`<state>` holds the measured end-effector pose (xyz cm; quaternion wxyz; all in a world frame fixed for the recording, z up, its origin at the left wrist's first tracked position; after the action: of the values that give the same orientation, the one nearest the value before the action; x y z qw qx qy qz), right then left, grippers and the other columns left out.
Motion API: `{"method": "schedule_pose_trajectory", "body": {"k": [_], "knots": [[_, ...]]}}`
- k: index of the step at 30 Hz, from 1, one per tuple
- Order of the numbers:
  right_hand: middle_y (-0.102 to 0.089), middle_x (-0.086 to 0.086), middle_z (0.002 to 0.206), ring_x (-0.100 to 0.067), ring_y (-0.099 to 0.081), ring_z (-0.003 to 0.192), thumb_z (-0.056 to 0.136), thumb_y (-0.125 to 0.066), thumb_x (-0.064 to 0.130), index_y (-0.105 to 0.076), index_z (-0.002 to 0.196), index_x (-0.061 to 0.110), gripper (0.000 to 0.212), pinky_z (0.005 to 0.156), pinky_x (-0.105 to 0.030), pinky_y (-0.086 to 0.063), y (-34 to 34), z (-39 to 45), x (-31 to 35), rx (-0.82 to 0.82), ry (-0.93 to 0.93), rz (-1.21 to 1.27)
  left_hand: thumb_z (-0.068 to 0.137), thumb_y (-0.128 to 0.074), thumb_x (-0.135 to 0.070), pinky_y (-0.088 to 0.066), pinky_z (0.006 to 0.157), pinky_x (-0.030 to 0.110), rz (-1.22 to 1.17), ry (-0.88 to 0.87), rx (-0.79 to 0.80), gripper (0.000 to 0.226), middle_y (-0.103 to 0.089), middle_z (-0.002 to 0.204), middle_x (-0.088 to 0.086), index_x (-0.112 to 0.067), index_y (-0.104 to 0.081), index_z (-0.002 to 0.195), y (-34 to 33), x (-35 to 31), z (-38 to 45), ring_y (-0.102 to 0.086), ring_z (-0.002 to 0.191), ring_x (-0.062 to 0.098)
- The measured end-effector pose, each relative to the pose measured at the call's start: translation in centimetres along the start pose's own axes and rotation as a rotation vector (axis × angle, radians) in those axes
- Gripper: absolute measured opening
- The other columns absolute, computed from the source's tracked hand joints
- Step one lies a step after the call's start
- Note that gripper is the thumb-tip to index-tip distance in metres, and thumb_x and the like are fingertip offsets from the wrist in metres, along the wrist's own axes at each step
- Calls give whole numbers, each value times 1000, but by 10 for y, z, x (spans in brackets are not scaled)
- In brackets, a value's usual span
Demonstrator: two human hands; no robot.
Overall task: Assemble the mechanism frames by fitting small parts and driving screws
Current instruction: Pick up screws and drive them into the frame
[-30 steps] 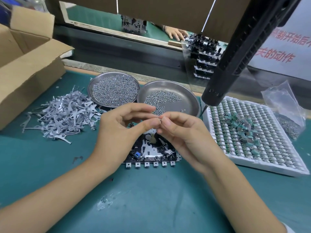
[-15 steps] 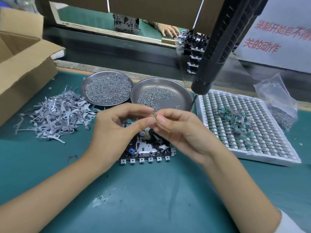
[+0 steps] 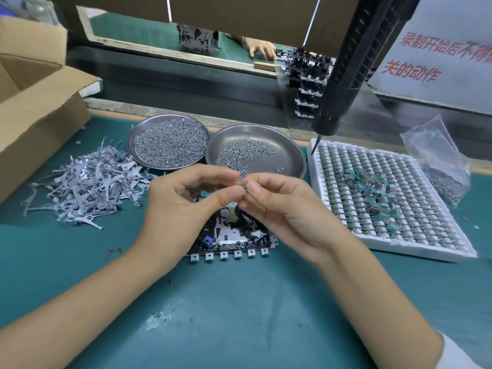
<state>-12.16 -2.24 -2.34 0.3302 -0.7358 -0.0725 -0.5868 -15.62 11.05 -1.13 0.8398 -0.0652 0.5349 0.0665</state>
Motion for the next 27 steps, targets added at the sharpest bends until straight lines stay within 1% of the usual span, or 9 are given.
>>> {"method": "schedule_pose_trajectory", "body": {"k": [7, 14, 15, 18, 19, 21, 23, 25, 27], "knots": [[-69, -3, 79, -9, -65, 77, 77, -62, 10, -71, 78, 9, 9, 77, -18, -52, -2, -1, -1, 8, -11, 30, 65, -76, -18, -52, 73, 16, 9, 7, -3, 21, -74, 80, -9, -24, -72, 85, -1, -2, 0, -70, 77, 7], [-68, -1, 71, -10, -63, 69, 77, -62, 8, -66, 80, 7, 5, 73, -17, -53, -1, -2, 0, -9, -39, 15, 70, -75, -16, -53, 65, 16, 7, 29, 44, 19, -74, 82, -6, -23, -75, 87, -4, -3, -2, -69, 75, 8], [-68, -3, 73, -12, -62, 70, 75, -64, 8, -66, 83, 8, 8, 72, -18, -54, 0, -2, 0, -17, -50, 16, 71, -74, -15, -53, 65, 15, 12, 29, 53, 18, -74, 83, -6, -23, -76, 88, -5, -3, -2, -69, 75, 8], [-69, -6, 76, -16, -63, 70, 68, -67, 7, -61, 98, 9, 31, 68, -20, -54, 3, -4, 2, -64, -95, 14, 73, -73, -17, -52, 68, 16, 39, 34, 76, 18, -74, 85, -1, -23, -75, 90, -7, 0, -4, -68, 77, 13], [-69, -6, 76, -15, -64, 69, 69, -68, 7, -60, 100, 9, 32, 68, -21, -55, 4, -5, 4, -69, -110, -24, 74, -72, -18, -51, 69, 16, 60, 31, 88, 18, -73, 87, 0, -24, -75, 91, -8, 1, -4, -68, 79, 14], [-68, -5, 76, -15, -64, 66, 77, -68, 7, -64, 97, 8, 20, 66, -21, -55, 11, -12, 17, -72, -127, -260, 74, -70, -20, -49, 72, 14, 95, 27, 84, 19, -73, 89, -2, -28, -76, 91, -8, 3, -5, -67, 82, 10], [-68, 0, 70, -10, -63, 63, 86, -67, 8, -69, 91, 10, 6, 64, -20, -53, 27, -22, 42, -146, -93, -653, 74, -69, -22, -48, 73, 11, 94, 46, 41, 20, -73, 88, -6, -30, -76, 90, -5, 4, -5, -66, 81, 5], [-68, 4, 67, -3, -60, 59, 87, -67, 10, -71, 85, 16, 7, 59, -16, -49, 54, -34, 73, -334, -32, -1060, 74, -69, -23, -48, 72, 10, 87, 72, -14, 20, -74, 85, -10, -28, -76, 91, -1, 6, -4, -66, 79, 2], [-67, 2, 74, -5, -57, 61, 86, -68, 10, -69, 81, 19, 11, 54, -14, -44, 81, -49, 101, -548, -1, -1329, 75, -68, -23, -48, 68, 9, 72, 96, -66, 16, -74, 82, -14, -22, -73, 90, 2, 8, -2, -65, 75, -2]]}}
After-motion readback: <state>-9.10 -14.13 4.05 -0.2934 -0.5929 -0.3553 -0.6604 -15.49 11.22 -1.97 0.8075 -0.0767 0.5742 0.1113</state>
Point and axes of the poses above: each hand's wrist, its own z-axis towards the middle knuckle, its own y-axis out of the back of the hand, x = y × z, the point moved 6 cm from there along z, towards the middle knuckle
